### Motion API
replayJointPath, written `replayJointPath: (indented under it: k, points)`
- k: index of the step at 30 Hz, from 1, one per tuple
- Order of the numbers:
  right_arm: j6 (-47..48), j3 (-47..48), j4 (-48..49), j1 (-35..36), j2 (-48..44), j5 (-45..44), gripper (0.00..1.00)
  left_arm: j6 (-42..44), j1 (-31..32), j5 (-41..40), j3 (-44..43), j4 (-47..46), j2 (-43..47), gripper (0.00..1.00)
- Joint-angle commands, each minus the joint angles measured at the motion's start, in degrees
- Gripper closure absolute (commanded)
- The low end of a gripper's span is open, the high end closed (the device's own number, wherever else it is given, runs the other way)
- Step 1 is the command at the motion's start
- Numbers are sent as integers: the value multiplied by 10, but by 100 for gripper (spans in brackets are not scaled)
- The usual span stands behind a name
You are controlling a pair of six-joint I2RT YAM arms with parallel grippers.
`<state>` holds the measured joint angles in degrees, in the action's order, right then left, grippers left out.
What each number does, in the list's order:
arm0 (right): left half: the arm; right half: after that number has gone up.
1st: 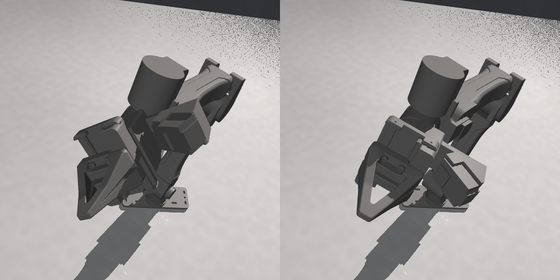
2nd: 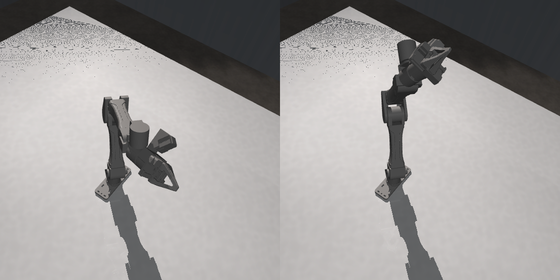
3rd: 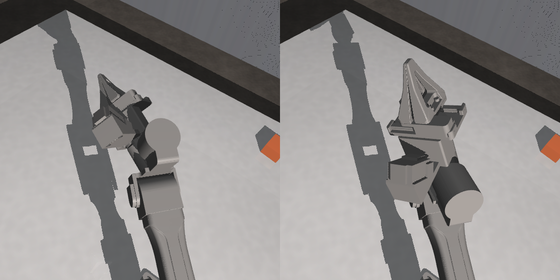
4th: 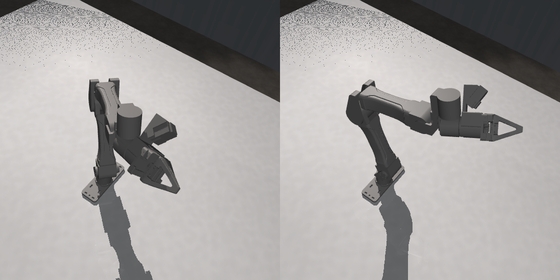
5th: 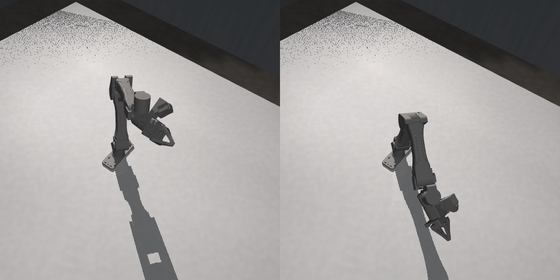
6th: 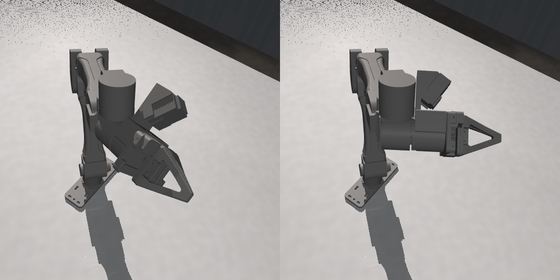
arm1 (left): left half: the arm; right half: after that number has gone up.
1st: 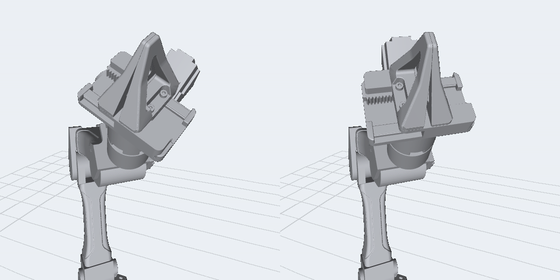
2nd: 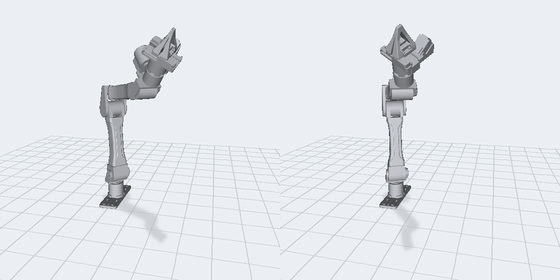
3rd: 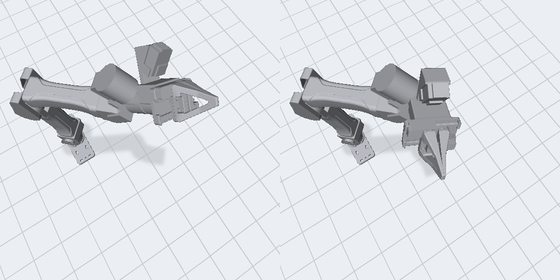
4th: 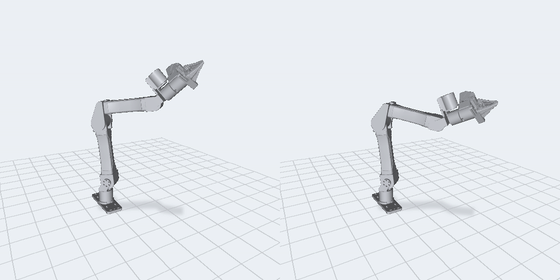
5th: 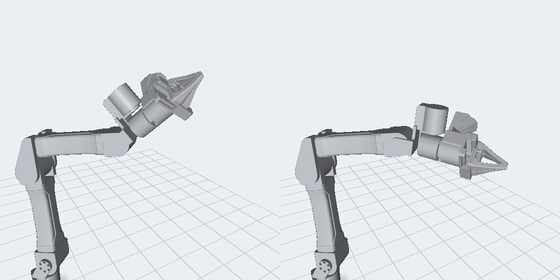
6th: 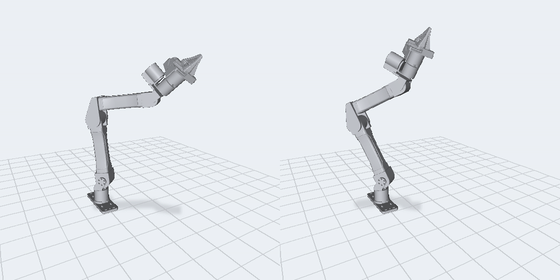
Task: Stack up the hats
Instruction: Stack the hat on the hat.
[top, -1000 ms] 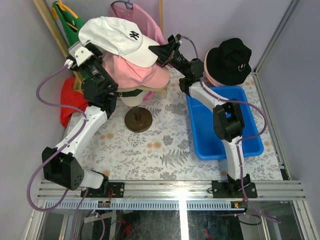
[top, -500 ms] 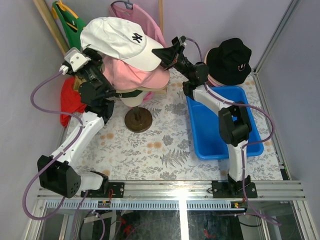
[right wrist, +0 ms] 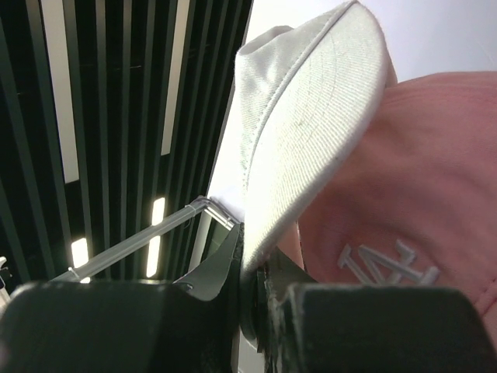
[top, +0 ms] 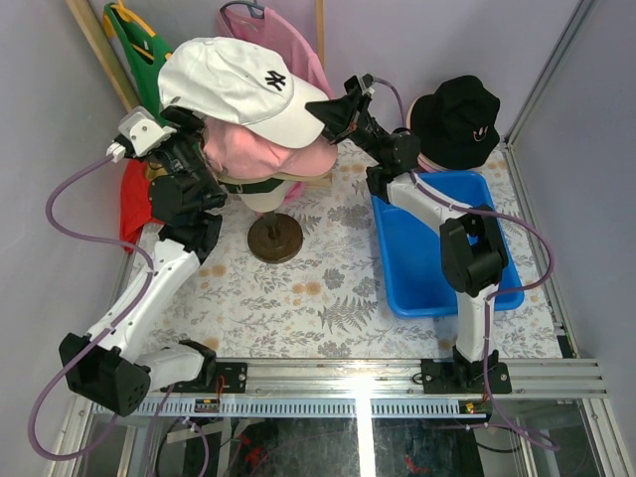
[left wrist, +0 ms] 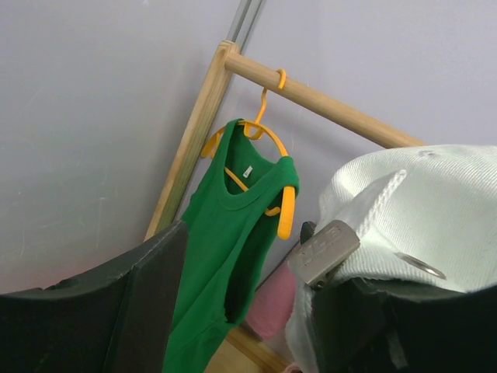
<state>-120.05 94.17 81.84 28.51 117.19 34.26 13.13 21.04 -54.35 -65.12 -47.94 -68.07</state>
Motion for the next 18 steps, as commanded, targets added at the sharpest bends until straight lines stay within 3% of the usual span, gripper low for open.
replayJointPath:
  k: [1, 12, 18]
  points:
    - [-248, -23, 74, -12, -55, 5, 100, -35, 1, -33, -8, -16, 38, 41]
    - [-261, -114, 136, -23, -65, -9, 100, -69, 28, -46, 21, 55, 78, 40]
    - [-263, -145, 155, -27, -68, -13, 100, -134, 41, -23, 18, 155, 118, 39]
